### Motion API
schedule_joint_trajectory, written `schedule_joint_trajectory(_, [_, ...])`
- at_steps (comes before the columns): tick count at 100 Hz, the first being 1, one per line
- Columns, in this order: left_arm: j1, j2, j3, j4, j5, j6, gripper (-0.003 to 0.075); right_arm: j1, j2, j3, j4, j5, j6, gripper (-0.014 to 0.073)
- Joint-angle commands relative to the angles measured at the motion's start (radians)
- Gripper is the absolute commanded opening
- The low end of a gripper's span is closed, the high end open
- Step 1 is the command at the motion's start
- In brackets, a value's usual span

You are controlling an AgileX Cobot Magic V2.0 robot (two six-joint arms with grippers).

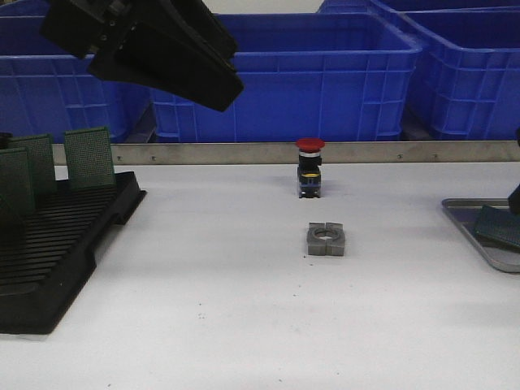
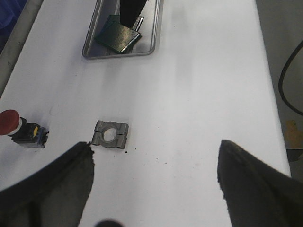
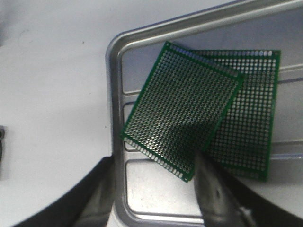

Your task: Place circuit board on tray

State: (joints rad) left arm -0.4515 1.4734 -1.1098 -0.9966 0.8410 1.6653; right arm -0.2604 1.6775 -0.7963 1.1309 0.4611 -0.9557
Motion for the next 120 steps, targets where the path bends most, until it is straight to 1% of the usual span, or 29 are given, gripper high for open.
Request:
schedule_joint_trajectory(1, [-0.008, -0.047, -0.026, -0.06, -0.024, -0.001, 0.0495, -0.007, -0.037, -0.026, 0.021, 0.003, -0.02, 0.0495])
schedule_joint_trajectory(15, [0.005, -0.08, -0.026, -0.058, -0.087, -0.037, 0.0488, -0.007, -0.06, -0.026, -0.008, 0.003, -0.021, 0.0493])
schedule_joint_trajectory(18, [0.012, -0.089, -0.026, -0.055, -0.105, -0.068, 0.0468, -0.007, -0.07, -0.026, -0.021, 0.005, -0.023, 0.0486])
schedule_joint_trajectory(22, [0.028, -0.103, -0.026, -0.054, -0.127, -0.106, 0.0436, -0.007, -0.088, -0.026, -0.039, 0.01, -0.03, 0.0455])
schedule_joint_trajectory(25, [0.041, -0.112, -0.026, -0.052, -0.135, -0.144, 0.0393, -0.007, -0.102, -0.025, -0.051, 0.01, -0.036, 0.0416])
schedule_joint_trajectory(29, [0.067, -0.125, -0.026, -0.05, -0.14, -0.179, 0.0339, -0.007, -0.126, -0.024, -0.07, 0.012, -0.044, 0.0332])
schedule_joint_trajectory(30, [0.072, -0.13, -0.026, -0.05, -0.14, -0.192, 0.0313, -0.007, -0.13, -0.024, -0.077, 0.012, -0.047, 0.03])
schedule_joint_trajectory(32, [0.087, -0.134, -0.026, -0.05, -0.14, -0.209, 0.027, -0.007, -0.142, -0.023, -0.085, 0.015, -0.047, 0.0265])
schedule_joint_trajectory(33, [0.092, -0.138, -0.026, -0.05, -0.138, -0.214, 0.0255, -0.007, -0.146, -0.023, -0.093, 0.016, -0.047, 0.0228])
schedule_joint_trajectory(34, [0.102, -0.139, -0.026, -0.05, -0.138, -0.224, 0.0239, -0.007, -0.155, -0.022, -0.097, 0.017, -0.047, 0.0209])
schedule_joint_trajectory(37, [0.124, -0.148, -0.026, -0.047, -0.13, -0.24, 0.0157, -0.007, -0.172, -0.02, -0.118, 0.019, -0.047, 0.0114])
schedule_joint_trajectory(38, [0.135, -0.15, -0.026, -0.047, -0.13, -0.243, 0.0141, -0.007, -0.181, -0.019, -0.123, 0.022, -0.047, 0.0095])
schedule_joint_trajectory(39, [0.141, -0.149, -0.026, -0.047, -0.127, -0.251, 0.0107, -0.007, -0.186, -0.019, -0.127, 0.022, -0.047, 0.0077])
schedule_joint_trajectory(40, [0.146, -0.153, -0.026, -0.047, -0.123, -0.255, 0.009, -0.007, -0.19, -0.019, -0.134, 0.023, -0.047, 0.004])
schedule_joint_trajectory(41, [0.158, -0.156, -0.026, -0.047, -0.12, -0.262, 0.0073, -0.007, -0.199, -0.018, -0.138, 0.023, -0.047, 0.0022])
schedule_joint_trajectory(44, [0.182, -0.162, -0.026, -0.047, -0.102, -0.276, -0.001, -0.007, -0.219, -0.016, -0.151, 0.027, -0.047, -0.0063])
schedule_joint_trajectory(45, [0.194, -0.162, -0.026, -0.047, -0.098, -0.279, -0.002, -0.007, -0.229, -0.014, -0.152, 0.028, -0.047, -0.0078])
schedule_joint_trajectory(49, [0.223, -0.17, -0.026, -0.047, -0.071, -0.293, -0.0017, -0.007, -0.255, -0.007, -0.152, 0.024, -0.047, -0.006])
schedule_joint_trajectory(58, [0.296, -0.188, -0.02, -0.047, -0.043, -0.359, -0.0018, -0.006, -0.331, 0.02, -0.153, 0.004, -0.067, -0.0059])
schedule_joint_trajectory(69, [0.367, -0.223, 0.012, -0.05, -0.06, -0.388, -0.0018, 0.011, -0.438, 0.067, -0.152, -0.085, -0.069, -0.0059])
schedule_joint_trajectory(81, [0.396, -0.298, 0.09, -0.063, -0.164, -0.388, -0.0018, 0.047, -0.556, 0.129, -0.141, -0.181, -0.069, -0.0059])
schedule_joint_trajectory(86, [0.396, -0.344, 0.138, -0.077, -0.234, -0.388, -0.0018, 0.065, -0.602, 0.155, -0.132, -0.212, -0.069, -0.0059])
schedule_joint_trajectory(98, [0.394, -0.448, 0.242, -0.169, -0.361, -0.388, -0.0018, 0.112, -0.709, 0.213, -0.13, -0.29, -0.071, -0.0059])
schedule_joint_trajectory(110, [0.394, -0.547, 0.333, -0.215, -0.46, -0.388, -0.0018, 0.132, -0.818, 0.283, -0.13, -0.324, -0.072, -0.0059])
schedule_joint_trajectory(120, [0.394, -0.627, 0.404, -0.233, -0.493, -0.385, -0.0018, 0.134, -0.925, 0.341, -0.13, -0.325, -0.072, -0.0059])
